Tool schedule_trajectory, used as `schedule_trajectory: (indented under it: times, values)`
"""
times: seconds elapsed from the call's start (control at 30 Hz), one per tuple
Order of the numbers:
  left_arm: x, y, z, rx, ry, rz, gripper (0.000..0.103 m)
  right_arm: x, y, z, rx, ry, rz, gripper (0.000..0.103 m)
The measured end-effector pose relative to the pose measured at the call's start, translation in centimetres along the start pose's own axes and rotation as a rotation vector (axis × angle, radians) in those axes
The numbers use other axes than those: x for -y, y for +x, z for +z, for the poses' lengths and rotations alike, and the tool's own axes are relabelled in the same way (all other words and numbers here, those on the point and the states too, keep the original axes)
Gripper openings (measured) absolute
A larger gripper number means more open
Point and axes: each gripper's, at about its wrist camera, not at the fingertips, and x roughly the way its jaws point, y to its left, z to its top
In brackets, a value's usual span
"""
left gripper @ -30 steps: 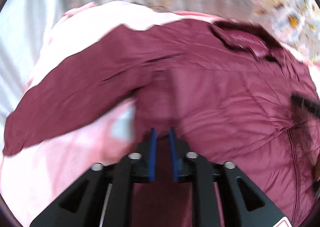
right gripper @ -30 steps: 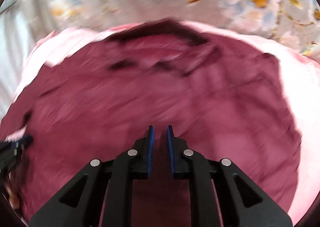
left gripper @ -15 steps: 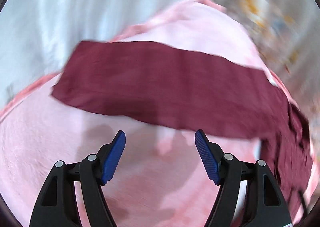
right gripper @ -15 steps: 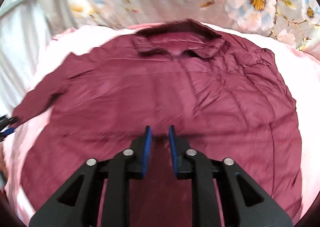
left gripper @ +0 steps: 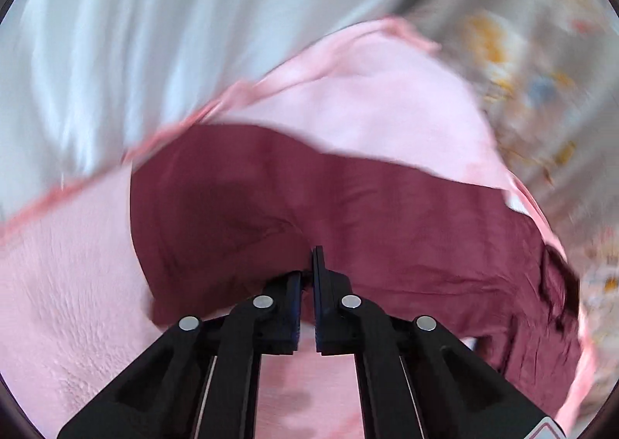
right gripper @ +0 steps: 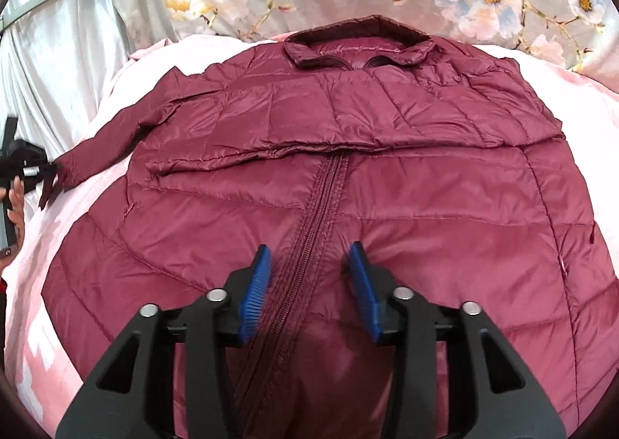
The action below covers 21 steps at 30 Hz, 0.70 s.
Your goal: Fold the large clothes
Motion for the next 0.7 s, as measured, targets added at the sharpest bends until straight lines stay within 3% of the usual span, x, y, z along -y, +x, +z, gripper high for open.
schedule_trajectory:
  times: [0.13, 0.27, 0.4, 0.5, 0.57, 0.6, 0.63, 0.7]
  values:
    - [9.0, -4.3, 0.2, 0.095, 0.185, -0.094, 0.001, 0.4, -0.3, -0.2, 0.008, 0.029, 0.011, 0.045]
    - [19.1, -8.9, -1.7, 0.163, 0.359, -0.237, 0.001, 0.9, -1.1, -0.5, 0.031, 0.06, 0.027, 0.045]
    - [28.4, -12.1, -5.8, 0.152, 0.501, -0.407, 0.001, 1.9, -2.1, -0.9, 0.047, 0.094, 0.034, 0.045]
    - [34.1, -12.7, -10.1, 0.092, 0.585, -0.506, 0.004, 3.3, -3.1, -1.2, 0.061, 0.123, 0.021, 0.046]
    - [36.8, -11.8, -13.1, 0.034, 0.618, -0.545, 0.023, 4.8, -3.9, -1.4, 0.072, 0.153, 0.004, 0.053]
    - [37.9, -10.9, -14.7, -0.004, 0.625, -0.56, 0.058, 5.8, -4.3, -1.4, 0.077, 0.17, -0.008, 0.053]
    - [38.3, -10.2, -15.7, -0.02, 0.618, -0.558, 0.086, 6.6, -4.6, -1.5, 0.079, 0.185, -0.019, 0.053]
    - [38.4, -8.5, -17.2, -0.037, 0.59, -0.555, 0.087, 8.2, -5.2, -1.5, 0.086, 0.21, -0.039, 0.053]
